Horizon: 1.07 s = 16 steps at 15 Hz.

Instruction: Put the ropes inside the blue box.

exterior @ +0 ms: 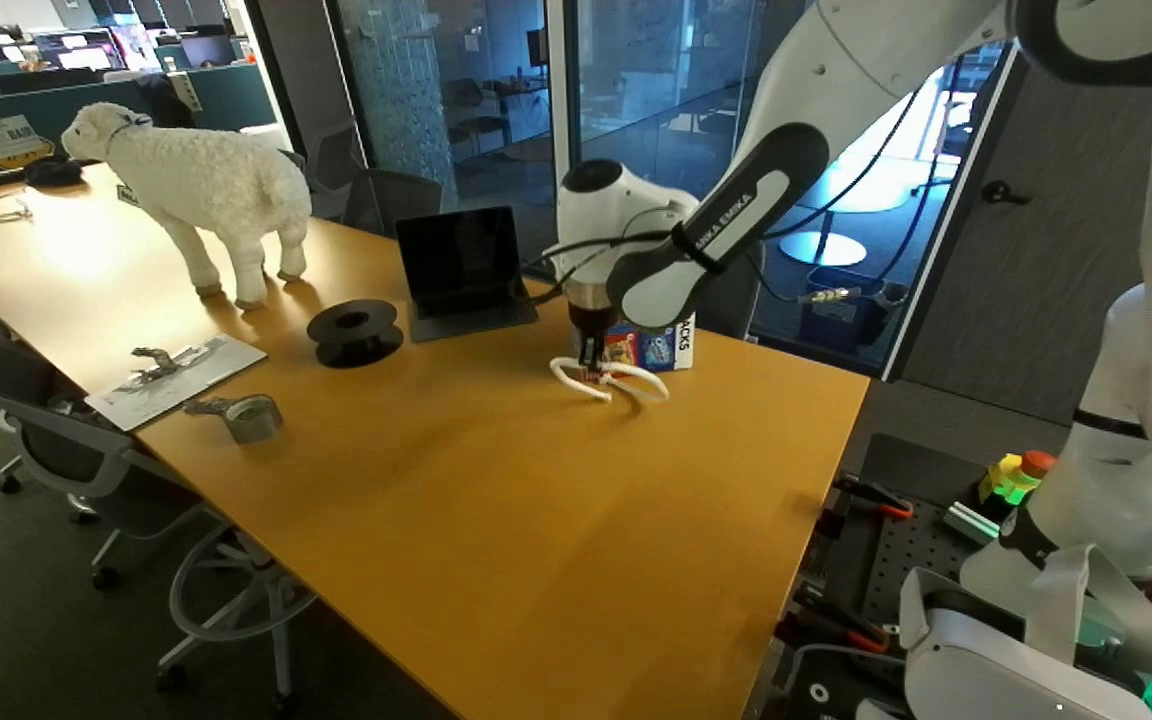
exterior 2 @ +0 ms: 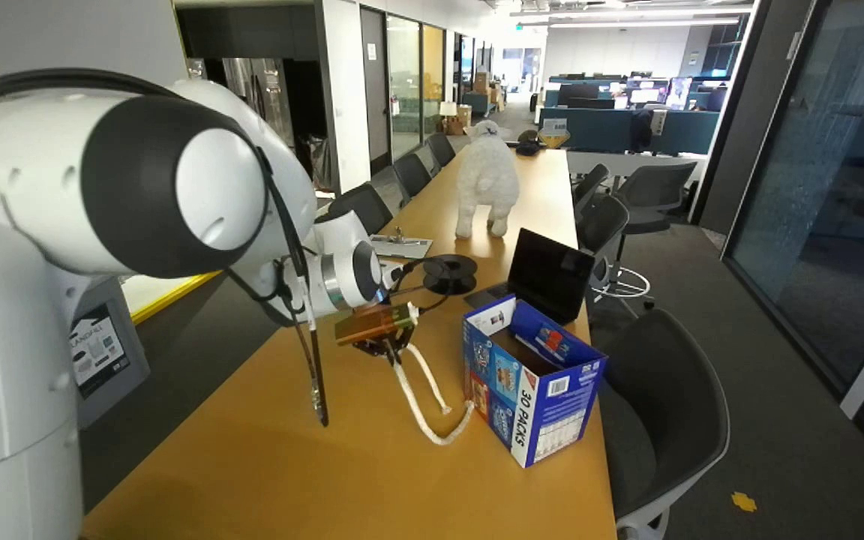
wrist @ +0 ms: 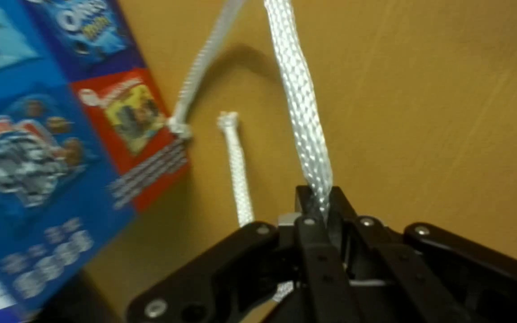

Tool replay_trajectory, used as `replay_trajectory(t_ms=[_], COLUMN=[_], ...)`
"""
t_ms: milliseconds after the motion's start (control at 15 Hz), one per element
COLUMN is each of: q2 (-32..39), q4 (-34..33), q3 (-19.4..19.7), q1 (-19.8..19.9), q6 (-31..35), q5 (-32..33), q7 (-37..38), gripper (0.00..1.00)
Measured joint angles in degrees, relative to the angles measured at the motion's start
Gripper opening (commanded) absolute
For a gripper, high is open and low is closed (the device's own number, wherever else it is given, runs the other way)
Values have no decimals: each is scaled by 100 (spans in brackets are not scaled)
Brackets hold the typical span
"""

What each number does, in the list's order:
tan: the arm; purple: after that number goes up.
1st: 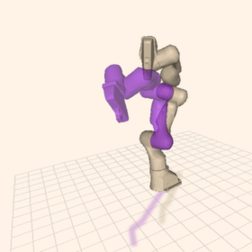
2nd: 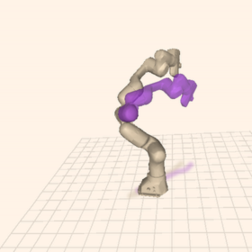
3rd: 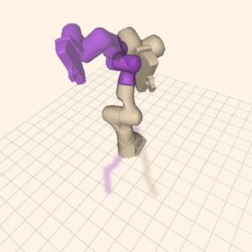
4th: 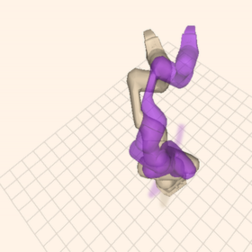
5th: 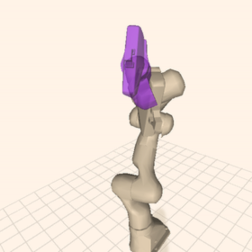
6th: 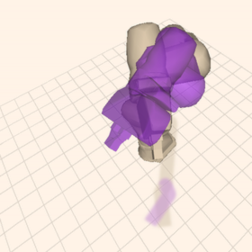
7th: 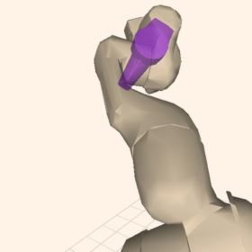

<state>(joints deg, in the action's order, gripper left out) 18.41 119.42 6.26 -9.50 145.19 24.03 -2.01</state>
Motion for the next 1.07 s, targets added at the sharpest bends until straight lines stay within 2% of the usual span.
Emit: replay_trajectory(t_ms=[200, 533, 867, 1067], q2=[-553, -1190, -1398, -1350], q4=[-405, -1444, -2918, -3756], q3=[232, 249, 173, 106], q1=[85, 417, 559, 581], q6=[-715, -2065, -3425, -3940], q5=[488, 999, 1484, 1644], q7=[525, 1152, 1642, 1783], gripper=[8, 8, 8, 8])
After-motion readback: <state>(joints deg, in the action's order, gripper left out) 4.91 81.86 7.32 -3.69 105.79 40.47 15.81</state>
